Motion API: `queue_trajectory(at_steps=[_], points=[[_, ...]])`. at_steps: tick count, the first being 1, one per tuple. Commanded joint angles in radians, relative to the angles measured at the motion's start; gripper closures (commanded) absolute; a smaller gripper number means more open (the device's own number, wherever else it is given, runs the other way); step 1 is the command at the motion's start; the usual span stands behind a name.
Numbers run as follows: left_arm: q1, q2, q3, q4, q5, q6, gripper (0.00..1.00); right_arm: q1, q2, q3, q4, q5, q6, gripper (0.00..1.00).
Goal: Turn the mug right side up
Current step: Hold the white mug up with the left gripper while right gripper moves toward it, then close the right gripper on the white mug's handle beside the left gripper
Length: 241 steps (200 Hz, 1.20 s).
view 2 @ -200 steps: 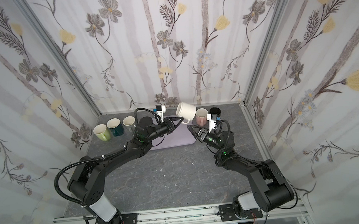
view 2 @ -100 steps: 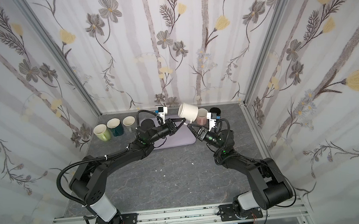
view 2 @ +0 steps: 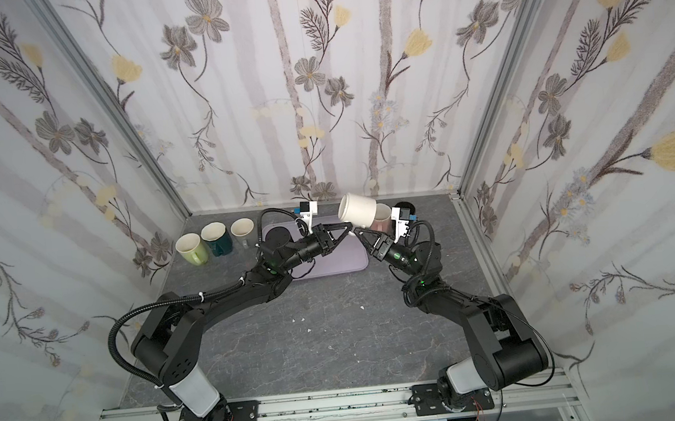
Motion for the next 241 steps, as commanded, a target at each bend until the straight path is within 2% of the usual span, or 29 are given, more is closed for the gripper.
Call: queue_trajectory(at_steps=[1, 18, 53, 94, 116, 137, 170, 214, 233, 241], points=[[-0.001, 0.015, -0.004, 0.131, 0.043, -0.037, 1.0, -0.006, 0.013, 0.001, 0.101, 0.02, 0.036, 0.52], [-0.004, 0.034, -0.011, 0.167, 0.046, -0.062, 1.0, -0.008, 0.015, 0.001, 0.109, 0.022, 0.041, 0.53], [-0.012, 0.051, -0.008, 0.178, 0.056, -0.068, 1.0, -0.009, 0.007, 0.007, 0.091, 0.022, 0.035, 0.66], [-0.021, 0.054, 0.007, 0.158, 0.07, -0.057, 1.0, -0.009, 0.001, 0.012, 0.072, 0.027, 0.029, 0.75], [-0.036, 0.042, 0.014, 0.117, 0.078, -0.02, 1.0, -0.009, -0.001, 0.009, 0.068, 0.026, 0.023, 0.76], [-0.066, 0.013, 0.024, 0.034, 0.071, 0.056, 1.0, -0.007, -0.003, 0.01, 0.041, 0.025, 0.012, 0.91], [-0.089, -0.018, 0.031, -0.057, 0.038, 0.127, 1.0, -0.005, -0.013, 0.008, -0.013, 0.037, -0.018, 1.0], [-0.092, -0.005, 0.041, -0.071, 0.019, 0.13, 1.0, 0.017, -0.116, 0.038, -0.244, 0.097, -0.152, 1.0], [-0.092, -0.005, 0.048, -0.098, 0.011, 0.142, 0.89, 0.027, -0.159, 0.054, -0.353, 0.137, -0.209, 1.0], [-0.093, -0.007, 0.05, -0.106, 0.011, 0.149, 0.79, 0.029, -0.177, 0.053, -0.376, 0.147, -0.224, 1.0]])
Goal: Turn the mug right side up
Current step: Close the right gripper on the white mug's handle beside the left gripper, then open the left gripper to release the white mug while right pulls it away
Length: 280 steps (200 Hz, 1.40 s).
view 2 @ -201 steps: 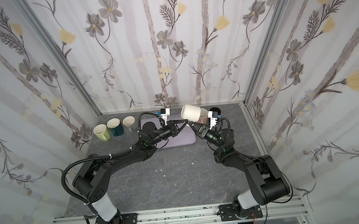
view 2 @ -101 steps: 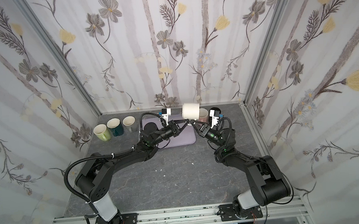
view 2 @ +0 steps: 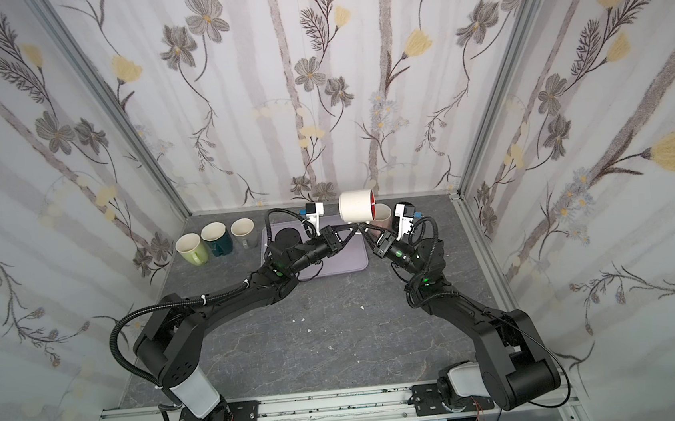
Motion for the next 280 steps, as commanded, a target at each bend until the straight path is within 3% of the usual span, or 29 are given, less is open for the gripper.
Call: queue_trajectory(at_steps=[1, 24, 41, 114, 137, 157, 280], points=[[-0.026, -0.002, 0.018, -0.014, 0.134, 0.056, 0.78, 0.014, -0.039, 0.02, -0.139, 0.058, -0.097, 1.0], [-0.029, -0.011, 0.011, -0.016, 0.121, 0.07, 0.5, 0.019, -0.079, 0.015, -0.178, 0.09, -0.12, 1.0], [-0.029, -0.013, 0.006, -0.017, 0.107, 0.076, 0.37, 0.022, -0.088, 0.021, -0.221, 0.125, -0.131, 1.0], [-0.03, -0.014, 0.006, -0.06, 0.078, 0.11, 0.23, 0.026, -0.019, 0.035, -0.253, 0.171, -0.131, 1.0], [-0.028, -0.037, 0.0, -0.093, 0.056, 0.137, 0.15, 0.025, -0.025, 0.037, -0.284, 0.2, -0.142, 1.0], [-0.029, -0.055, -0.002, -0.131, 0.03, 0.163, 0.02, 0.025, -0.034, 0.045, -0.316, 0.225, -0.152, 1.0], [-0.026, -0.114, -0.013, -0.25, -0.071, 0.235, 0.0, 0.025, -0.102, 0.05, -0.451, 0.337, -0.217, 1.0]])
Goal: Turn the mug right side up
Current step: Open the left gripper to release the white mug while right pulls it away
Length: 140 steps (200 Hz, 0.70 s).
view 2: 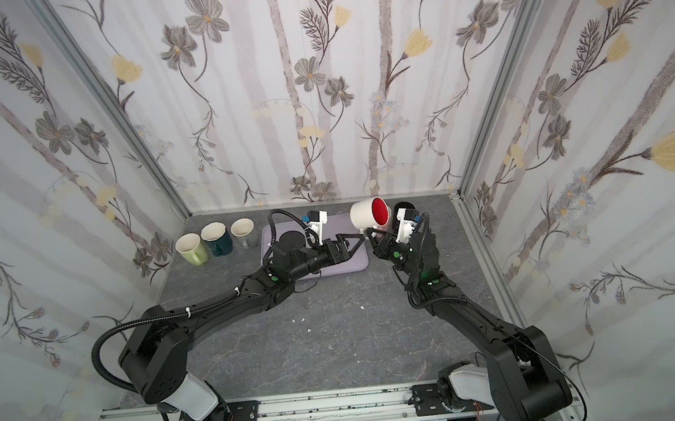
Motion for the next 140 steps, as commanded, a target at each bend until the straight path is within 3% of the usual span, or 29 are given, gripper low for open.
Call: queue_trajectory(at_steps=[1, 95, 140], points=[[0.004, -0.01, 0.009, 0.013, 0.006, 0.031, 0.0, 0.002, -0.021, 0.007, 0.017, 0.053, -0.041, 1.0], [0.003, -0.077, -0.027, -0.062, -0.071, 0.11, 0.0, -0.039, -0.098, 0.038, -0.225, 0.233, -0.128, 1.0], [0.004, -0.147, -0.051, -0.211, -0.206, 0.207, 0.0, -0.114, -0.138, 0.066, -0.362, 0.329, -0.182, 1.0]])
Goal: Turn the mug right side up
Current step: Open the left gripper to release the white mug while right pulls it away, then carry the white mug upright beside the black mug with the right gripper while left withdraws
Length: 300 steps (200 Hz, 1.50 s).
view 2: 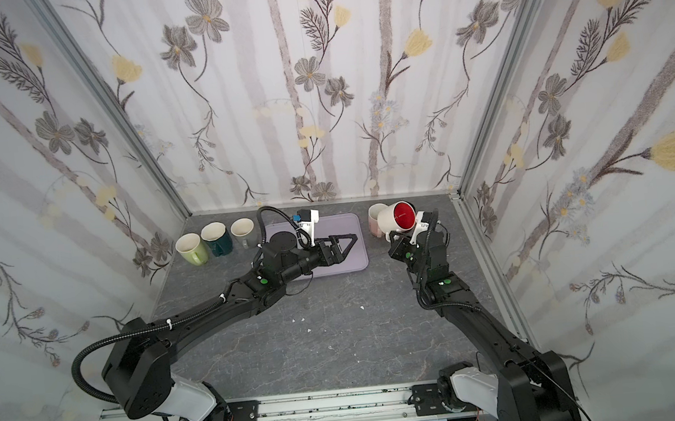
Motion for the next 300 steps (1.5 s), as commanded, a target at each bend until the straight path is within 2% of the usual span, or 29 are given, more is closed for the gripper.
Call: queue_trajectory(at_steps=[1, 42, 65, 118, 199, 259, 300], points=[[0.001, -0.038, -0.015, -0.09, -0.108, 0.076, 0.0, -0.034, -0.019, 0.021, -0.022, 0.09, -0.049, 1.0], [0.005, -0.133, -0.065, -0.261, -0.334, 0.155, 0.0, -0.115, 0.005, 0.04, -0.092, 0.182, -0.099, 1.0], [0.034, -0.203, -0.114, -0.277, -0.376, 0.158, 0.0, -0.153, 0.067, 0.103, -0.103, 0.225, -0.139, 1.0], [0.068, -0.348, -0.219, -0.327, -0.489, 0.196, 0.0, -0.25, 0.289, 0.261, -0.069, 0.183, -0.178, 1.0], [0.12, -0.43, -0.287, -0.348, -0.526, 0.19, 0.0, -0.267, 0.671, 0.542, -0.097, 0.233, -0.203, 1.0], [0.148, -0.436, -0.31, -0.332, -0.53, 0.168, 0.0, -0.273, 0.803, 0.702, -0.196, 0.261, -0.213, 1.0], [0.157, -0.448, -0.319, -0.327, -0.533, 0.158, 0.0, -0.275, 0.852, 0.754, -0.242, 0.207, -0.194, 1.0]])
